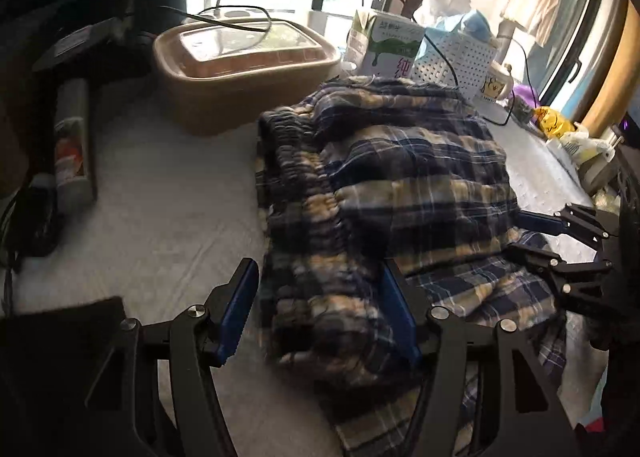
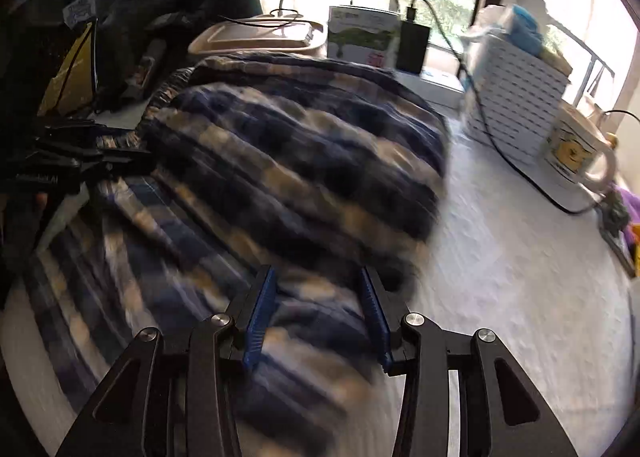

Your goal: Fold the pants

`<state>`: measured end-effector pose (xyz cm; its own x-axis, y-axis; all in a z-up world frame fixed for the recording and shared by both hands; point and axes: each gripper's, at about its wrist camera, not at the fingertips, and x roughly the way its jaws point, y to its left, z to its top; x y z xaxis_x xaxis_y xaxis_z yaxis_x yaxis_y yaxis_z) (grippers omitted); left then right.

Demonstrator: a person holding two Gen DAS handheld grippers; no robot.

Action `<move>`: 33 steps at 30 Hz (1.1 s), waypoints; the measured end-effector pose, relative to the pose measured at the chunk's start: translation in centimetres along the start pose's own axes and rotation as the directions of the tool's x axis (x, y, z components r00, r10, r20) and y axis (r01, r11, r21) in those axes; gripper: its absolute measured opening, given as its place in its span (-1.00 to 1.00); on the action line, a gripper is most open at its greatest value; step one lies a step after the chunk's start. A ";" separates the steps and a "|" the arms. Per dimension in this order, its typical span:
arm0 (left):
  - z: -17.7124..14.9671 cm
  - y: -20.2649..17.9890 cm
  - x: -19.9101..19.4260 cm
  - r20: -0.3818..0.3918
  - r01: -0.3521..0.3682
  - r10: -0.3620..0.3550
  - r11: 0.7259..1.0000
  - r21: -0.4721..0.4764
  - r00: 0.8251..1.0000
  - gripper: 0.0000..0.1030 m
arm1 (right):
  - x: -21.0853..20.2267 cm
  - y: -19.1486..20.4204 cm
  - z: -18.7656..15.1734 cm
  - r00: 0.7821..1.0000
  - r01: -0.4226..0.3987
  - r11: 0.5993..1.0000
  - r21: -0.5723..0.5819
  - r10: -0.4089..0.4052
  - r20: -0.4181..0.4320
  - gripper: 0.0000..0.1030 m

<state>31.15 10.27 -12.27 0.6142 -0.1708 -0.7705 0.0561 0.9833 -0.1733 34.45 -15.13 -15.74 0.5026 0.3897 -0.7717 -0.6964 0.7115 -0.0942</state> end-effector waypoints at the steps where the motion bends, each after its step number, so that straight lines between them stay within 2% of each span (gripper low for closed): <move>1: -0.1 0.1 -0.6 0.010 -0.005 0.005 1.000 -0.001 1.000 0.20 | -0.3 -1.0 -0.2 1.000 0.009 1.000 0.018 -0.009 -0.001 -0.14; 7: -0.7 1.0 -3.8 0.074 -0.038 0.042 0.998 -0.054 0.996 0.20 | -5.3 -3.0 -2.3 0.995 0.045 0.996 0.081 -0.051 0.081 -0.10; 8: -0.9 1.2 -4.2 0.080 -0.043 0.048 0.997 -0.064 0.996 0.20 | -5.7 -2.7 -2.7 0.995 0.043 0.996 0.083 -0.050 0.085 0.00; 9: -1.1 1.4 -4.6 0.083 -0.046 0.052 0.996 -0.075 0.995 0.20 | -6.0 -2.6 -2.5 0.995 0.035 0.996 0.085 -0.043 0.087 0.21; 11: -1.4 1.5 -4.9 0.084 -0.051 0.059 0.995 -0.088 0.995 0.20 | -6.2 -1.5 -3.0 0.996 0.013 0.998 0.068 -0.019 0.090 0.43; 16: -2.6 1.4 -5.3 0.065 -0.065 0.071 0.993 -0.096 0.995 0.21 | -4.9 1.8 -3.7 0.998 0.005 1.000 -0.006 -0.004 0.065 0.43; 22: -3.2 1.0 -5.4 0.050 -0.066 0.071 0.993 -0.101 0.996 0.21 | -4.2 4.5 -3.7 0.991 0.120 0.981 -0.155 -0.108 0.085 0.43; 26: -3.3 0.5 -5.1 0.042 -0.065 0.069 0.994 -0.084 0.997 0.21 | -2.9 5.5 -3.5 0.990 0.133 0.967 -0.219 -0.119 0.078 0.42; 28: -3.4 0.2 -5.0 0.037 -0.067 0.071 0.994 -0.081 0.997 0.21 | -2.5 5.5 -3.6 0.991 0.119 0.970 -0.211 -0.104 0.079 0.14; 30: -3.4 0.1 -4.9 0.036 -0.064 0.067 0.995 -0.083 0.997 0.21 | -2.5 4.8 -3.5 0.990 0.133 0.977 -0.168 -0.122 0.073 -0.71; 33: -3.3 -0.2 -4.7 0.036 -0.057 0.060 0.995 -0.082 0.998 0.21 | -3.4 3.0 -3.9 0.994 0.082 0.994 -0.070 -0.077 0.072 -0.86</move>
<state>25.63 10.64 -10.60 0.6445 -0.1086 -0.7568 -0.0442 0.9829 -0.1786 28.68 -16.60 -15.89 0.5902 0.3752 -0.7148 -0.6872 0.6981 -0.2010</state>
